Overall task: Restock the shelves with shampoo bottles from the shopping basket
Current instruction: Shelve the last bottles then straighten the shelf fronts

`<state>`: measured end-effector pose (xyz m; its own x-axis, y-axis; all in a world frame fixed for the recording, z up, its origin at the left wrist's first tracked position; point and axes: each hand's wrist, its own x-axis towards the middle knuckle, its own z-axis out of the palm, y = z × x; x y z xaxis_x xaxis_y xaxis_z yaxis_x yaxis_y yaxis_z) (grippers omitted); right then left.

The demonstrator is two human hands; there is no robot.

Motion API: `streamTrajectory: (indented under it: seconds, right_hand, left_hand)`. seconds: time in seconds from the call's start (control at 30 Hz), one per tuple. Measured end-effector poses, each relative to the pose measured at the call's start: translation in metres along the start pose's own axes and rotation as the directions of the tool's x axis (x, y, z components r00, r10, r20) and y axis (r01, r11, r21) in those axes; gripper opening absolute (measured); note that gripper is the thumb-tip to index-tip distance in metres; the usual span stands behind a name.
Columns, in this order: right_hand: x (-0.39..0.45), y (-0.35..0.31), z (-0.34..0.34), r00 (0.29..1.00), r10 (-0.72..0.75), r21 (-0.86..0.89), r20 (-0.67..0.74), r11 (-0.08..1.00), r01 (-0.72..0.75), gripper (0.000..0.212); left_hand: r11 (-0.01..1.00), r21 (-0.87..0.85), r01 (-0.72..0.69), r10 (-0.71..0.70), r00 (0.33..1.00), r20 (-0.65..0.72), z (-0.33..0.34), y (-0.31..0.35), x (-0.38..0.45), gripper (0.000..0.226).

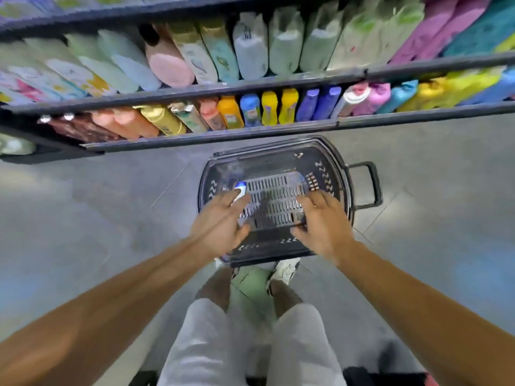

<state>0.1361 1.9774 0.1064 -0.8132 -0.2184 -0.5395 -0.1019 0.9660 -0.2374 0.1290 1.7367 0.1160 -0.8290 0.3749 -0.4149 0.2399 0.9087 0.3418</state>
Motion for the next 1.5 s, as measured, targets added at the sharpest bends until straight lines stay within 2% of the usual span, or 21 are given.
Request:
streamTrajectory:
  seconds: [0.23, 0.5, 0.67, 0.8, 0.9, 1.0, 1.1, 1.2, 1.27, 1.37, 1.5]
  right_hand:
    - [0.093, 0.033, 0.120, 0.991, 0.082, 0.053, 0.103, 0.995, -0.088, 0.076]
    - [0.216, 0.058, 0.270, 0.968, 0.094, 0.046, 0.231, 0.993, -0.107, 0.079]
    - [0.278, 0.071, 0.347, 0.964, 0.089, 0.094, 0.251, 0.989, -0.116, 0.077]
    - [0.312, 0.069, 0.385, 0.968, 0.088, 0.157, 0.236, 0.979, -0.127, 0.074]
    - [0.323, 0.066, 0.401, 0.979, 0.076, 0.206, 0.191, 0.972, -0.115, 0.072]
    - [0.324, 0.065, 0.407, 0.979, 0.066, 0.212, 0.194, 0.971, -0.108, 0.074]
    - [0.317, 0.064, 0.401, 0.975, 0.093, 0.298, 0.200, 0.943, -0.151, 0.068]
    - [0.300, 0.056, 0.377, 0.976, 0.162, 0.452, 0.149, 0.867, -0.213, 0.055]
    - [0.287, 0.045, 0.347, 0.962, 0.245, 0.567, 0.118, 0.779, -0.268, 0.052]
    - [0.264, 0.023, 0.286, 0.926, 0.358, 0.777, 0.122, 0.546, -0.313, 0.048]
    - [0.221, -0.009, 0.198, 0.898, 0.360, 0.909, 0.254, 0.227, -0.348, 0.041]
  left_hand:
    - [0.967, -0.125, 0.223, -0.208, 0.970, 0.126, 0.138, -0.062, 0.091, 0.072]
    - [0.896, -0.147, 0.418, -0.378, 0.895, 0.238, 0.309, -0.149, 0.183, 0.069]
    - [0.790, -0.233, 0.568, -0.537, 0.823, 0.185, 0.391, -0.188, 0.234, 0.076]
    - [0.808, -0.185, 0.559, -0.553, 0.829, 0.088, 0.436, -0.209, 0.257, 0.075]
    - [0.739, -0.257, 0.623, -0.644, 0.765, 0.002, 0.454, -0.212, 0.264, 0.083]
    - [0.656, -0.366, 0.660, -0.696, 0.716, 0.045, 0.461, -0.215, 0.267, 0.102]
    - [0.618, -0.462, 0.636, -0.678, 0.729, 0.096, 0.453, -0.213, 0.262, 0.104]
    - [0.734, -0.462, 0.498, -0.540, 0.840, 0.046, 0.429, -0.190, 0.242, 0.103]
    - [0.776, -0.493, 0.395, -0.436, 0.899, 0.035, 0.399, -0.167, 0.225, 0.098]
    - [0.793, -0.563, 0.231, -0.238, 0.969, 0.062, 0.338, -0.135, 0.193, 0.099]
    - [0.799, -0.594, 0.096, -0.167, 0.984, -0.066, 0.245, -0.104, 0.142, 0.097]
